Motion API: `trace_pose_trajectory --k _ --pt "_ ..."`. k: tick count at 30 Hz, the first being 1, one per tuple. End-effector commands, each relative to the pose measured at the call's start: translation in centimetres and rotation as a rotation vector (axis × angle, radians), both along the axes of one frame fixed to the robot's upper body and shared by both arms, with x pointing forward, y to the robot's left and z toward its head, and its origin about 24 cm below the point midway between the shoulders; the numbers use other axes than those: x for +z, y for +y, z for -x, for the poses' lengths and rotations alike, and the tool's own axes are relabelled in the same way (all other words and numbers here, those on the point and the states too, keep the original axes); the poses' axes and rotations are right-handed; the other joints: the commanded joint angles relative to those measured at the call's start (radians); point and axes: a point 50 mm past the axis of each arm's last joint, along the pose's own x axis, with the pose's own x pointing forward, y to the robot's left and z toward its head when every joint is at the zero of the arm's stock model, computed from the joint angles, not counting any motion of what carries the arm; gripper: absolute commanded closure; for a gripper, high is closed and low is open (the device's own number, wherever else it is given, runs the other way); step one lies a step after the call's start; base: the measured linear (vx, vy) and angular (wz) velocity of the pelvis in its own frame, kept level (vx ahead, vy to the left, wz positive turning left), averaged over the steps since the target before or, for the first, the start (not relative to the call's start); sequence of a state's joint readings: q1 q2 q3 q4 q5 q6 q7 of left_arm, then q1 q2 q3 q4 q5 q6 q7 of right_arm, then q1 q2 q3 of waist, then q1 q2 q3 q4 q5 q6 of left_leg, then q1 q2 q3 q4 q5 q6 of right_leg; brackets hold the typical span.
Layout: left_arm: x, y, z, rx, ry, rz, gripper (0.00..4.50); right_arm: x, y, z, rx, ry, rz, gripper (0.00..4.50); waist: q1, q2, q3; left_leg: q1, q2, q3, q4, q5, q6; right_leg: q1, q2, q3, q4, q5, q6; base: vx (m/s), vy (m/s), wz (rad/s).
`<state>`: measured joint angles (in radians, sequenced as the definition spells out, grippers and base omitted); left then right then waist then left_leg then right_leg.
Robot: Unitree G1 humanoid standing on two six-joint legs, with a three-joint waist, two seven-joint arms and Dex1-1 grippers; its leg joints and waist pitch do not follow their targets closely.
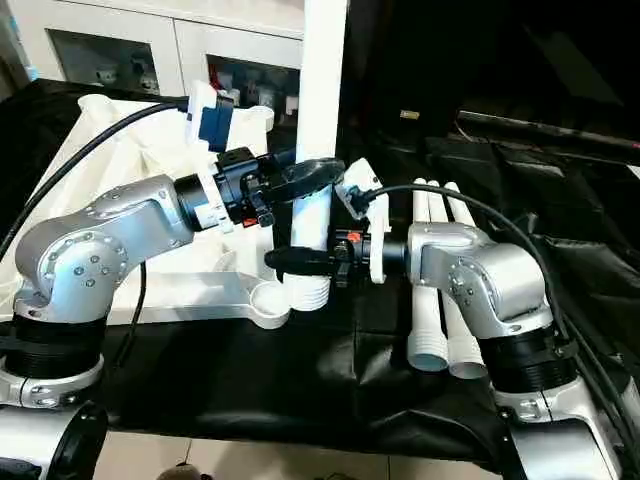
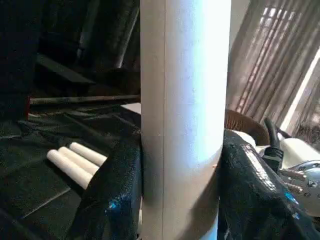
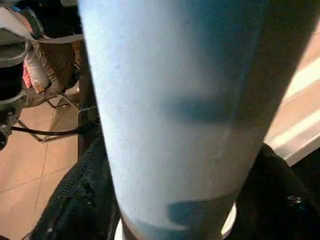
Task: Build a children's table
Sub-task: Pick table leg
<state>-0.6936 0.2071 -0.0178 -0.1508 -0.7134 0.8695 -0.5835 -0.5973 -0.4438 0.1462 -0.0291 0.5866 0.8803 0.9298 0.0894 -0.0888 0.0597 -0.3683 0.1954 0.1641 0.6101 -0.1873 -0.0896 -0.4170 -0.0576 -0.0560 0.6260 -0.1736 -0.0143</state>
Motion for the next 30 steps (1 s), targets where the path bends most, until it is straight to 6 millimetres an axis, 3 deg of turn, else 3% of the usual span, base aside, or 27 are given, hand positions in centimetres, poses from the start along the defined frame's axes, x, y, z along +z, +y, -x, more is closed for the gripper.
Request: trace_pose_trajectory --k 1,10,18,21,27,28,30 --pt "0.4 -0.3 0.1 -0.019 -0.005 0.008 2.65 0.2 -0.3 0.0 -0.007 0.004 -0.006 1.73 0.002 0.002 -0.07 0.003 0.024 0.001 -0.064 -0.104 -0.012 0.066 -0.064 0.043 -0.074 -0.242 -0.128 0.0 0.0 0.0" --pt "0.4 -0.1 0.1 -0.012 -0.009 0.01 2.65 0.2 -0.3 -0.1 -0.016 0.011 -0.016 2.47 0.002 0.002 -0.071 0.002 0.024 0.001 -0.063 -0.1 -0.013 0.066 -0.064 0.043 -0.074 -0.234 -0.129 0.0 0.0 0.0" --pt "0.2 0.2 -0.4 0.052 0.016 -0.016 2.65 0.0 -0.3 0.0 -0.027 0.011 -0.02 2.57 0.002 0.004 -0.071 0.003 0.024 0.0 -0.063 -0.107 -0.018 0.066 -0.064 0.043 -0.074 -0.24 -0.127 0.0 0.0 0.0" --pt "0.4 0.3 -0.3 0.013 0.034 0.021 1.95 0.0 -0.3 -0.1 -0.041 0.001 -0.027 2.57 0.003 0.005 -0.071 0.002 0.023 0.0 -0.063 -0.102 -0.017 0.066 -0.064 0.043 -0.074 -0.234 -0.13 0.0 0.0 0.0" --pt "0.2 0.9 -0.7 0.096 0.008 0.039 1.47 0.1 -0.5 -0.6 -0.134 -0.04 -0.037 2.58 0.003 0.007 -0.072 0.004 0.024 -0.001 -0.064 -0.108 -0.024 0.066 -0.064 0.042 -0.074 -0.232 -0.127 0.0 0.0 0.0" --pt "0.1 1.0 -0.8 0.109 0.008 0.046 1.47 0.2 -0.6 -0.6 -0.146 -0.048 -0.036 2.58 0.004 0.025 -0.072 0.005 0.024 -0.002 -0.065 -0.11 -0.028 0.065 -0.064 0.043 -0.072 -0.223 -0.129 0.0 0.0 0.0" --pt "0.1 1.6 -1.0 0.168 -0.017 0.073 1.44 0.2 -1.1 -1.2 -0.235 -0.066 -0.036 2.58 -0.001 0.016 -0.072 0.004 0.023 -0.001 -0.066 -0.119 -0.031 0.066 -0.062 0.042 -0.076 -0.223 -0.128 0.0 0.0 0.0"
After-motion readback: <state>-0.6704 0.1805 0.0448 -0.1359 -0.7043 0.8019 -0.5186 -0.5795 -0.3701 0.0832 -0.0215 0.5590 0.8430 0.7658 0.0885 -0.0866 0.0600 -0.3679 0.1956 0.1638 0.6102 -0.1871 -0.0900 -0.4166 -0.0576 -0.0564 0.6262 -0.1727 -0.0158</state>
